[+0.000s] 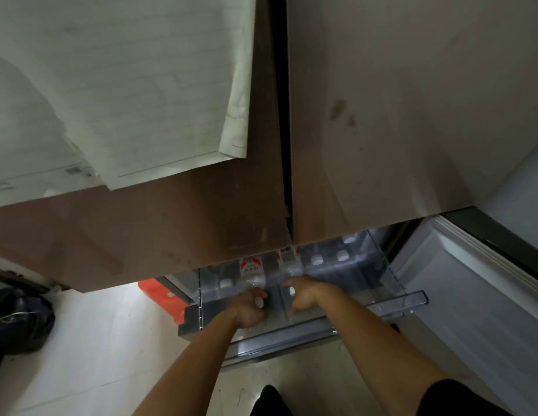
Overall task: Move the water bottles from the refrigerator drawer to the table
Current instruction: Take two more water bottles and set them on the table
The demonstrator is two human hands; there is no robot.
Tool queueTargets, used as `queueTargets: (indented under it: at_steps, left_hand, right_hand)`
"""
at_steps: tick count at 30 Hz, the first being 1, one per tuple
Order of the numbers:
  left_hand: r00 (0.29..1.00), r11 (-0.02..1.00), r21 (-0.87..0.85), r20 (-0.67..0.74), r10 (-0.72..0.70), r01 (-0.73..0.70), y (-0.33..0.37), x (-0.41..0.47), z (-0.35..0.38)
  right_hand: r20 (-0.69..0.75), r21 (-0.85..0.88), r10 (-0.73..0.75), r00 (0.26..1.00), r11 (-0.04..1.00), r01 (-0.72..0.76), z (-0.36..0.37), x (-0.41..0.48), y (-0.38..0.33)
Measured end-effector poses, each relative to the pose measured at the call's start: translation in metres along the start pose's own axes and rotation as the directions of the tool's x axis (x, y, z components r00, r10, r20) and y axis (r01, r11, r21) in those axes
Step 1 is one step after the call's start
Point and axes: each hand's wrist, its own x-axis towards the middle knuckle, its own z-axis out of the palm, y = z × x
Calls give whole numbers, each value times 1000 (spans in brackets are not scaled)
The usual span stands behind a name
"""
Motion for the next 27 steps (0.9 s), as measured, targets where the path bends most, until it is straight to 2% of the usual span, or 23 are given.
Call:
queueTargets:
  at_steps: [3, 5, 7, 11, 13, 15, 19, 21, 24, 27]
  left_hand:
    - [991, 998, -63, -136, -2, -7, 10, -19, -1]
    - [960, 996, 88, -281, 8, 17, 14, -29, -2]
    - [901, 970, 234, -432, 50, 59, 21, -44, -5]
    - [711, 982, 190, -692, 125, 12, 35, -73, -12]
    - [636, 983, 185, -758, 143, 0, 43, -88, -16]
    - [601, 979, 202, -781, 170, -14, 49, -100, -16]
    - [634, 968, 247, -742, 219, -46, 56, -110, -4]
    - [629, 973, 210, -745, 223, -97, 56, -111, 4]
    - [655, 992, 8, -750, 90, -128, 54, -104, 8]
    - [742, 965, -207, -670, -19, -162, 43, -87, 10]
  right_hand:
    - [-90, -38, -20, 996, 999, 17, -5, -15, -3]
    - [-169, -67, -36, 985, 997, 25, -8, -29, -1]
    - [-239, -105, -56, 969, 994, 31, -9, -47, 1]
    - [-395, -154, -139, 908, 984, 84, -18, -90, -3]
    - [-479, -206, -174, 860, 975, 82, -28, -108, -8]
    - [-545, -235, -176, 820, 971, 52, -38, -119, -12]
    - [-554, -205, -153, 818, 978, 44, -39, -130, -14]
    - [-577, -130, -119, 808, 990, 53, -29, -128, -13]
    - [-617, 25, -43, 785, 997, 74, -11, -120, -8]
    - [-603, 166, 56, 796, 985, 56, 4, -107, 0]
